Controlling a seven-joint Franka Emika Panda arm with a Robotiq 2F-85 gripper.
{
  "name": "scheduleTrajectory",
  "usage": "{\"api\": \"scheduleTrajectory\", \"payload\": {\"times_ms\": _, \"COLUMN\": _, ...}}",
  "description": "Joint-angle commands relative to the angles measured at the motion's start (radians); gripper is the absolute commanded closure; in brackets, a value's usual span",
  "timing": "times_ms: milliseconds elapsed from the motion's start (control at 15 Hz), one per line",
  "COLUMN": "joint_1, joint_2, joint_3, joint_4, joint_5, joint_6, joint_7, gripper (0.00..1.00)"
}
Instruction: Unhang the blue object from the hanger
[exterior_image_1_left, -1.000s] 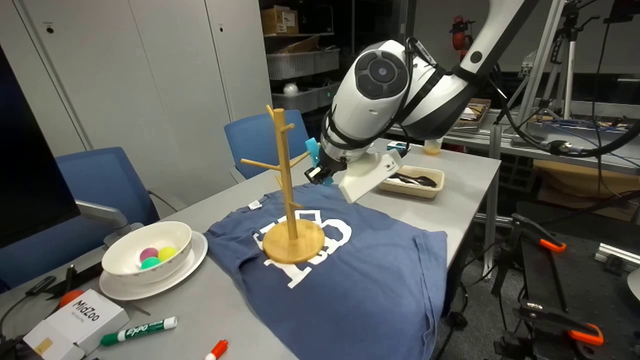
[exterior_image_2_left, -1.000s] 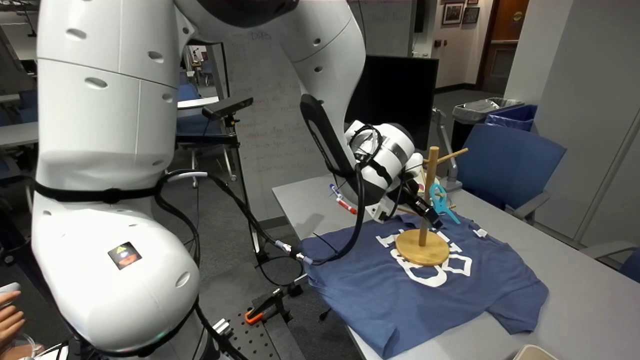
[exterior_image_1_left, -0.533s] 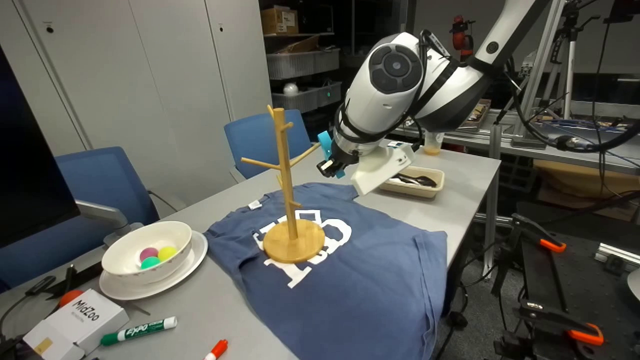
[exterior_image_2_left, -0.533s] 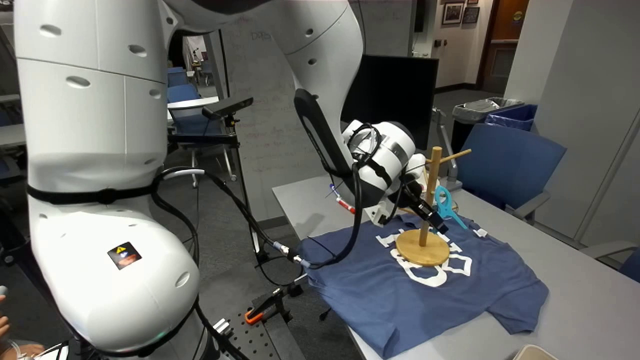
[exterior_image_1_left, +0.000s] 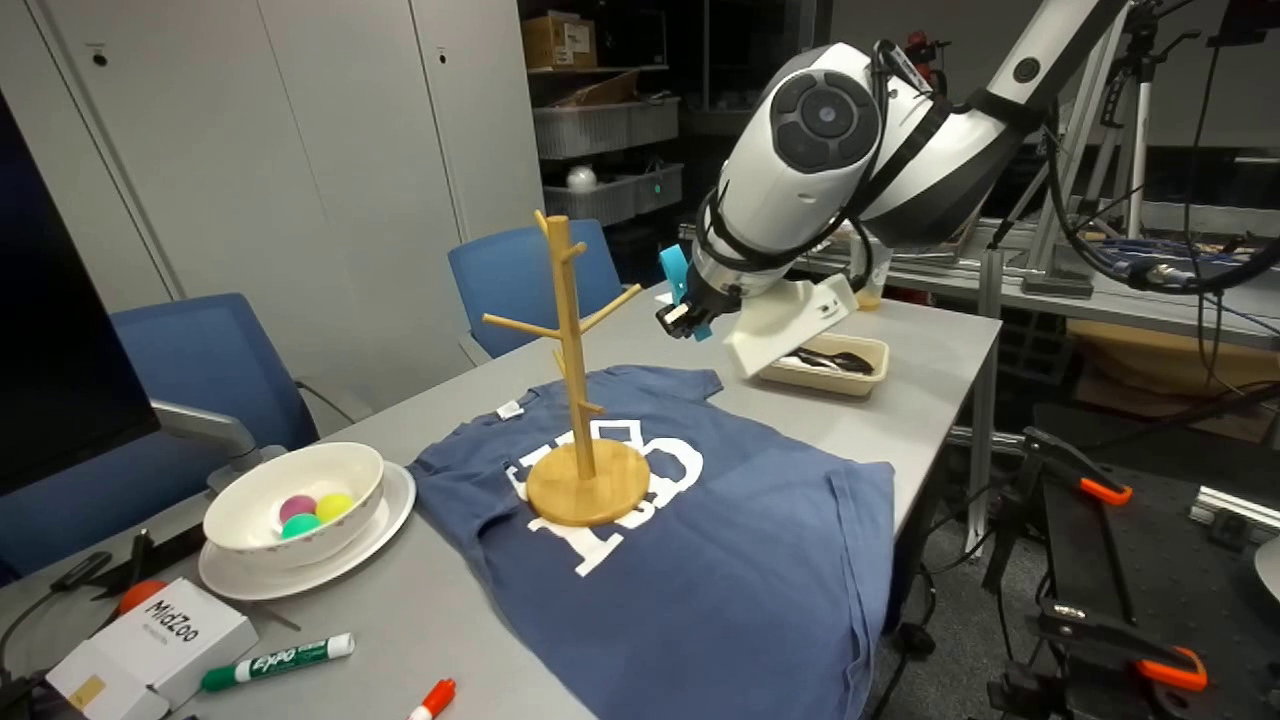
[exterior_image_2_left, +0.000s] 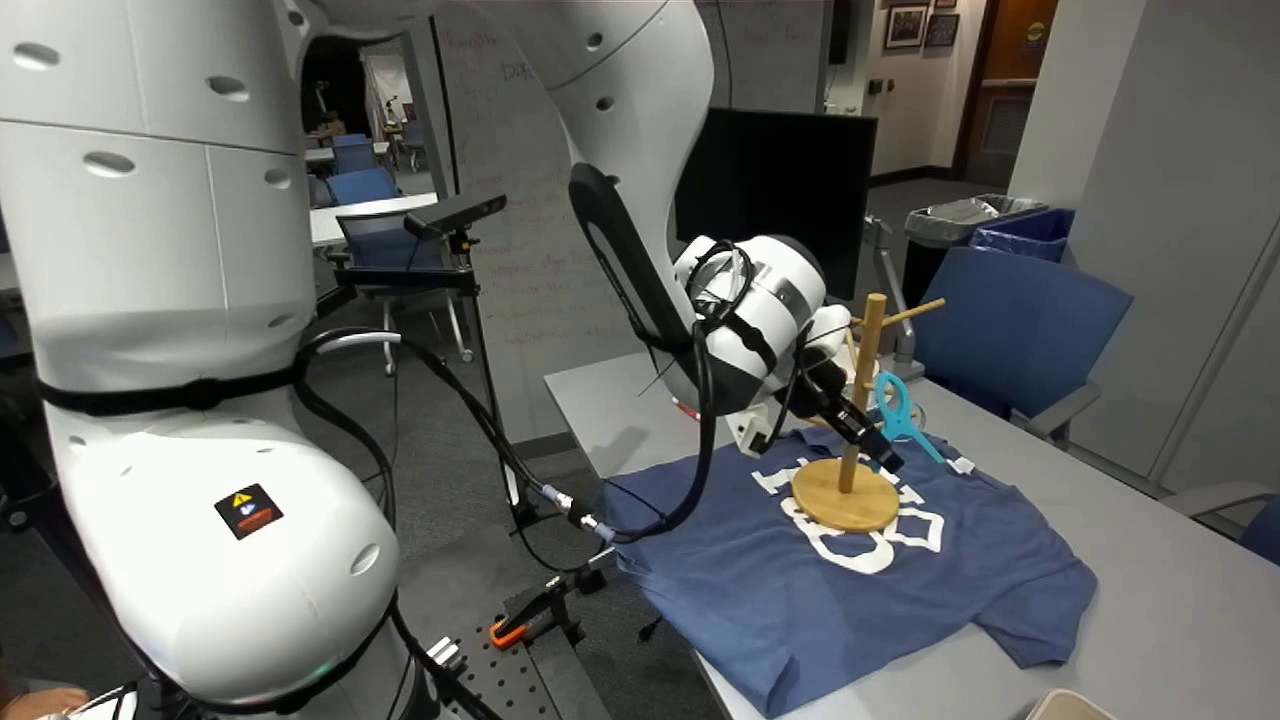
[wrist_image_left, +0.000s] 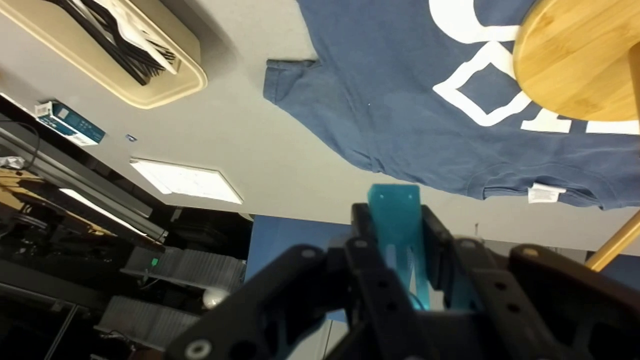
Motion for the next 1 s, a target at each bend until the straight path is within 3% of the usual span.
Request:
{"api": "scheduleTrajectory", "payload": {"times_ms": 0, "joint_1": 0.003, "joint_2": -0.073, "joint_3": -0.018, "joint_4": -0.057, "joint_5": -0.052, "joint_6": -0.044, "joint_7": 0.047, "gripper": 0.94}}
{"api": "scheduleTrajectory", "payload": {"times_ms": 600, "joint_1": -0.002, "joint_2": -0.186, "joint_3": -0.051, "joint_4": -0.218, "joint_5": -0.03, "joint_6": -0.022, "joint_7": 0.013, "gripper": 0.94}}
{"api": "scheduleTrajectory", "payload": {"times_ms": 933, "joint_1": -0.044, "joint_2": -0.135, "joint_3": -0.066, "joint_4": -0.262, "joint_5": -0.014, "joint_6": 0.258, "joint_7": -0.036, "gripper": 0.94}}
